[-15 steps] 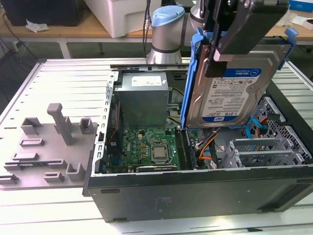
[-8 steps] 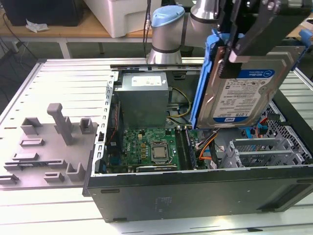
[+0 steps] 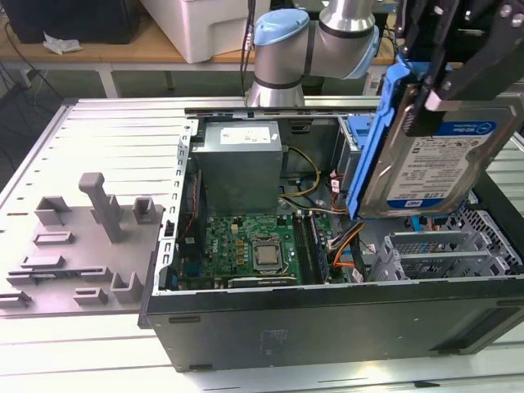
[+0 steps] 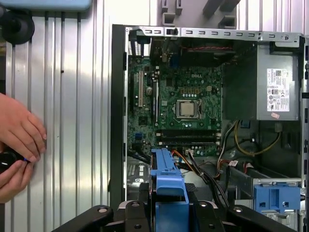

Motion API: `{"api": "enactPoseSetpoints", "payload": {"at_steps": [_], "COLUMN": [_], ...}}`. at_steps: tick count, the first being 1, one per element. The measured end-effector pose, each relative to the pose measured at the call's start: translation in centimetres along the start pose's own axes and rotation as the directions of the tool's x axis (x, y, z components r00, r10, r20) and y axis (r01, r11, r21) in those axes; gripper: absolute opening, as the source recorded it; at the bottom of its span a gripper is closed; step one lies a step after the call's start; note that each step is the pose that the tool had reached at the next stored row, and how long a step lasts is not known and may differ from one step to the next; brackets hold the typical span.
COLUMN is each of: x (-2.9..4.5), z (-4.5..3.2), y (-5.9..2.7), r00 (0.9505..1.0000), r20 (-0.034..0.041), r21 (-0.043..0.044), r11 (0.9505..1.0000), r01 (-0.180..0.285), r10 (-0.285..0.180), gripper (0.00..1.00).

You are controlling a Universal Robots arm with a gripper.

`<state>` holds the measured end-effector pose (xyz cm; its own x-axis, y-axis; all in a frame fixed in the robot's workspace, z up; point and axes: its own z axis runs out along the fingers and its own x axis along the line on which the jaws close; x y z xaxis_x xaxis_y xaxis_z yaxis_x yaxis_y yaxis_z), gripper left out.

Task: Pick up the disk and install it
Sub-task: 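Insert the disk into the insertion slot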

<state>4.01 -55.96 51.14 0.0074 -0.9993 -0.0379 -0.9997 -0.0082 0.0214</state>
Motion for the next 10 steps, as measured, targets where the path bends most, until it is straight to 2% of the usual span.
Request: {"api": "enactPoseSetpoints", "payload": {"at_steps": [10], "x": [0.93], "z": [0.36], "y": [-2.40], "r00": [1.0000], "r20": [0.0001], "r21": [0.0000], "r11": [1.0000], "r01": [0.000], "r10": [0.000], "gripper": [0.37]}}
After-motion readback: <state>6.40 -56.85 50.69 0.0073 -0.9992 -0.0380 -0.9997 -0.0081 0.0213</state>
